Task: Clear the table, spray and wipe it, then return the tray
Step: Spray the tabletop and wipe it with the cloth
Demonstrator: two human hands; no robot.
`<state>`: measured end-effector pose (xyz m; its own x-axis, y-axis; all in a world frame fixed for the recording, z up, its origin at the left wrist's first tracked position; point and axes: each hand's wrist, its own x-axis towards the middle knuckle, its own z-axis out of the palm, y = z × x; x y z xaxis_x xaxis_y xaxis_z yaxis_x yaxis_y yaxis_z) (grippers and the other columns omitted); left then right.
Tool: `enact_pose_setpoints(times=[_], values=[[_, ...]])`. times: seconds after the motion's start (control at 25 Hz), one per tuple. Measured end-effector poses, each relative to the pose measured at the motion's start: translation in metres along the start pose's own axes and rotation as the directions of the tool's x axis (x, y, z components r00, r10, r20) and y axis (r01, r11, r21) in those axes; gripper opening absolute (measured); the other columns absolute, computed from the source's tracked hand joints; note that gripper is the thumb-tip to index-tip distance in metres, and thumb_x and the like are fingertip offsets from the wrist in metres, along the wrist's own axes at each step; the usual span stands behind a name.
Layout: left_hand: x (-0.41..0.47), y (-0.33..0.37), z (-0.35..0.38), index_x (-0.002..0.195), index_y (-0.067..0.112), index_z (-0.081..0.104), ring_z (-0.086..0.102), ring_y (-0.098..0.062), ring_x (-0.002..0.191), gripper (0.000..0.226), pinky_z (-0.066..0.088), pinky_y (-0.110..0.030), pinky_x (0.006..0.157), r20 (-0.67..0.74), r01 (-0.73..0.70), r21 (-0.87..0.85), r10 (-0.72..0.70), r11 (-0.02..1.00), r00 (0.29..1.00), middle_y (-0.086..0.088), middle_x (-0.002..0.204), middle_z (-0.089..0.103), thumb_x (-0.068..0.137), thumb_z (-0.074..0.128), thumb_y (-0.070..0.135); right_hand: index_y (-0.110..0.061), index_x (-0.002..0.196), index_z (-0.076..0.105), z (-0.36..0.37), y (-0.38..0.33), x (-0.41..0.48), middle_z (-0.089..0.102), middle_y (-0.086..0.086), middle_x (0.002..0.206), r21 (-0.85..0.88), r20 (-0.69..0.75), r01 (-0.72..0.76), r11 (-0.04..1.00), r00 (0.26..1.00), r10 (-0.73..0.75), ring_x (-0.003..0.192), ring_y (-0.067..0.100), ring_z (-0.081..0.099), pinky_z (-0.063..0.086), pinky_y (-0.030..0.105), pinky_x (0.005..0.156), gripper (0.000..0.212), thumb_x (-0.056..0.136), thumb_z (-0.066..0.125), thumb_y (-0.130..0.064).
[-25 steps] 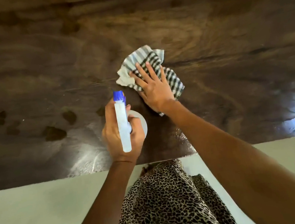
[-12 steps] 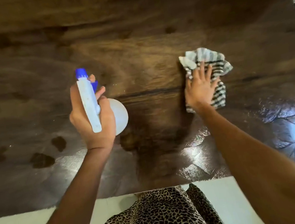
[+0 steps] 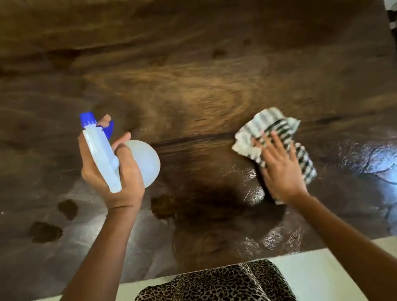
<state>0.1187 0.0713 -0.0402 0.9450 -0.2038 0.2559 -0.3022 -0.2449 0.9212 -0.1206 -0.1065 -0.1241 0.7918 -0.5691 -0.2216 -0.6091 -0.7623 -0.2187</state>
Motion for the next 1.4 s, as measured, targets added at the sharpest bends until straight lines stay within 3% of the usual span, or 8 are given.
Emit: enact_pose_setpoints(times=[0.16,0.24,0.36,0.56,0.72,0.84,1.12,1.4], values=[[-0.001,-0.009,0.005,0.105,-0.021,0.055,0.064,0.008,0.083,0.040,0.055,-0.023,0.078,-0.050,0.030,0.085,-0.026,0.996,0.998,0.003,0.106,0.063,0.075,0.048,0.005,-0.011,0.146,0.026,-0.020,-0.014,0.074,0.009,0.006,0.158,0.095,-0.007,-0.343,0.935,0.939,0.345,0.145,0.027,-0.003,-0.001,0.055,0.112,0.052,0.097,0.040,-0.018],[-0.001,-0.010,0.006,0.107,-0.019,0.054,0.062,0.010,0.085,0.037,0.054,-0.022,0.079,-0.054,0.040,0.092,-0.035,0.995,0.998,-0.006,0.107,0.062,0.076,0.050,0.002,-0.014,0.148,0.019,-0.018,-0.042,0.094,0.003,0.004,0.158,0.067,-0.017,-0.207,0.976,0.978,0.209,0.145,0.027,-0.006,-0.004,0.051,0.113,0.055,0.097,0.039,-0.020],[0.002,-0.003,0.005,0.115,-0.010,0.051,0.066,0.003,0.084,0.039,0.057,-0.035,0.077,-0.031,0.024,0.059,-0.022,0.998,0.999,0.026,0.099,0.062,0.076,0.050,-0.010,-0.017,0.149,0.016,0.001,-0.079,0.075,0.007,0.005,0.158,-0.005,0.024,0.119,0.993,0.993,-0.119,0.144,0.026,-0.003,-0.003,0.049,0.113,0.060,0.094,0.040,-0.020],[0.002,0.005,0.007,0.115,-0.007,0.052,0.064,0.004,0.086,0.041,0.056,-0.028,0.077,-0.020,0.107,0.080,-0.106,0.991,0.994,0.028,0.094,0.062,0.074,0.047,-0.013,-0.015,0.139,0.041,0.011,-0.062,-0.008,0.039,0.006,0.147,-0.004,0.082,0.369,0.930,0.927,-0.367,0.138,0.021,0.026,0.021,0.053,0.107,0.062,0.077,0.031,-0.012],[0.008,0.023,0.015,0.112,-0.003,0.057,0.062,-0.006,0.080,0.042,0.045,-0.006,0.076,0.058,0.093,0.139,-0.102,0.986,0.993,0.011,0.097,0.061,0.072,0.047,-0.008,-0.017,0.142,0.037,-0.020,-0.014,-0.025,0.031,0.002,0.149,0.235,-0.027,0.021,0.972,1.000,-0.016,0.139,0.020,0.025,0.029,0.056,0.108,0.066,0.079,0.042,0.004],[0.013,0.038,0.028,0.113,0.005,0.061,0.062,-0.016,0.090,0.043,0.033,0.005,0.068,0.244,0.078,0.297,-0.155,0.952,0.957,-0.006,0.104,0.067,0.072,0.050,-0.001,-0.020,0.144,0.032,-0.050,-0.003,-0.019,0.024,-0.006,0.149,0.378,-0.064,-0.199,0.904,0.969,0.239,0.139,0.021,0.021,0.027,0.053,0.110,0.063,0.088,0.046,0.005],[0.008,0.068,0.060,0.078,0.015,0.064,0.061,-0.022,0.070,0.021,0.040,-0.024,0.055,0.649,0.122,0.471,-0.437,0.874,0.623,-0.006,0.078,0.066,0.072,0.049,0.002,-0.021,0.144,0.032,-0.078,-0.020,0.009,0.018,-0.017,0.144,0.492,-0.152,-0.245,0.835,0.921,0.360,0.143,0.016,0.015,0.024,0.049,0.113,0.060,0.091,0.044,0.004],[0.003,0.071,0.067,0.080,0.006,0.060,0.053,-0.016,0.057,0.005,0.033,-0.019,0.046,0.679,0.105,0.478,-0.443,0.872,0.585,-0.005,0.069,0.057,0.082,0.055,0.006,-0.019,0.144,0.031,-0.074,-0.030,0.004,0.025,-0.005,0.150,0.564,-0.124,-0.280,0.777,0.901,0.415,0.142,0.014,0.015,0.023,0.050,0.114,0.052,0.095,0.042,-0.004]])
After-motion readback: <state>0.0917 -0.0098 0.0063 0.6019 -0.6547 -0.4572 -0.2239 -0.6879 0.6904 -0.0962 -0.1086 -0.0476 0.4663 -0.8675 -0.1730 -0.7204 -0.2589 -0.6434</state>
